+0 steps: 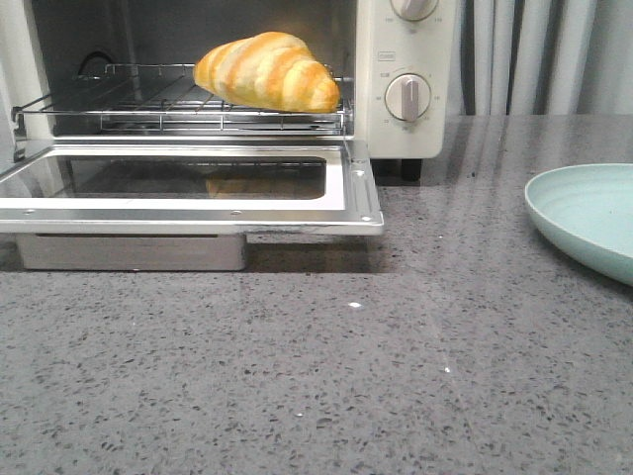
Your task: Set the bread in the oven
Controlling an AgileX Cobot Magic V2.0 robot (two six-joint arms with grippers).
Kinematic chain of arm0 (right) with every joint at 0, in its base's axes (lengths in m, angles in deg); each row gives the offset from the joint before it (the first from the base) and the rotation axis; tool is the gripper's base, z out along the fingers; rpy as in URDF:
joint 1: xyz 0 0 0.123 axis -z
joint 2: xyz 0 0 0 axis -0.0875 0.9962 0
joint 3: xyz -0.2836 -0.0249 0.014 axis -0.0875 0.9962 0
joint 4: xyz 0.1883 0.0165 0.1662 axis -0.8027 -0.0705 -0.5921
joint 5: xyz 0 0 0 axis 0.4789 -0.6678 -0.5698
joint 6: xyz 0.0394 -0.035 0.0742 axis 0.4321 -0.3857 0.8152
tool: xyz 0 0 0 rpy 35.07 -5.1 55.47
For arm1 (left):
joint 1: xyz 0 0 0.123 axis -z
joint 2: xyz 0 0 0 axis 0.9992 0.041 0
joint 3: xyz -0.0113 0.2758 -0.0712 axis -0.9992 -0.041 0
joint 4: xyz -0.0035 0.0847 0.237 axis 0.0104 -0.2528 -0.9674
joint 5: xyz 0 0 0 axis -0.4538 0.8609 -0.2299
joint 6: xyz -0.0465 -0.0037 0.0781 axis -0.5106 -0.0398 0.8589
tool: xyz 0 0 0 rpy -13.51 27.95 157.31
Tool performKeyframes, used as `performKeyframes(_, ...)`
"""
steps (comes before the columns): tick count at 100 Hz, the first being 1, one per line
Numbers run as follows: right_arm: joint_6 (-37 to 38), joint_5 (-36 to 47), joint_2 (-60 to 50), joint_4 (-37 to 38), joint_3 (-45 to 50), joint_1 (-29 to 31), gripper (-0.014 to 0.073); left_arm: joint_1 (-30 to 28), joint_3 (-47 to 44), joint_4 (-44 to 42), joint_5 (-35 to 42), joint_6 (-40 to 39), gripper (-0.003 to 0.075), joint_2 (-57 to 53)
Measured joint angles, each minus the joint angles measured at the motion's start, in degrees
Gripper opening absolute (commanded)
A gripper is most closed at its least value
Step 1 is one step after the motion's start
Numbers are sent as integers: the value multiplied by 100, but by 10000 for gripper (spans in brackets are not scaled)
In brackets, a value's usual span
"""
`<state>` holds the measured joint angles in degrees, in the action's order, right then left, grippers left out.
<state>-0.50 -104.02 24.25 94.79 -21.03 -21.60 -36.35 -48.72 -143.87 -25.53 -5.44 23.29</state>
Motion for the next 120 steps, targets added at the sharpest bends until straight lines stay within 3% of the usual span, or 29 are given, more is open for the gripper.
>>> performKeyframes(23, 262, -368, -684, 94, 231, -11, -65, 0, 0, -12, -454, 551, -20, -137)
performKeyframes(61, 324, -548, -1732, 169, 836, -321, -65, 0, -421, 1210, 936, 915, -20, -137)
performKeyframes(89, 335, -551, -1852, 136, 849, -332, -65, 0, -446, 2277, 980, 915, -20, -137)
performKeyframes(120, 335, -551, -1852, 136, 849, -332, -65, 0, -446, 2388, 980, 915, -20, -137)
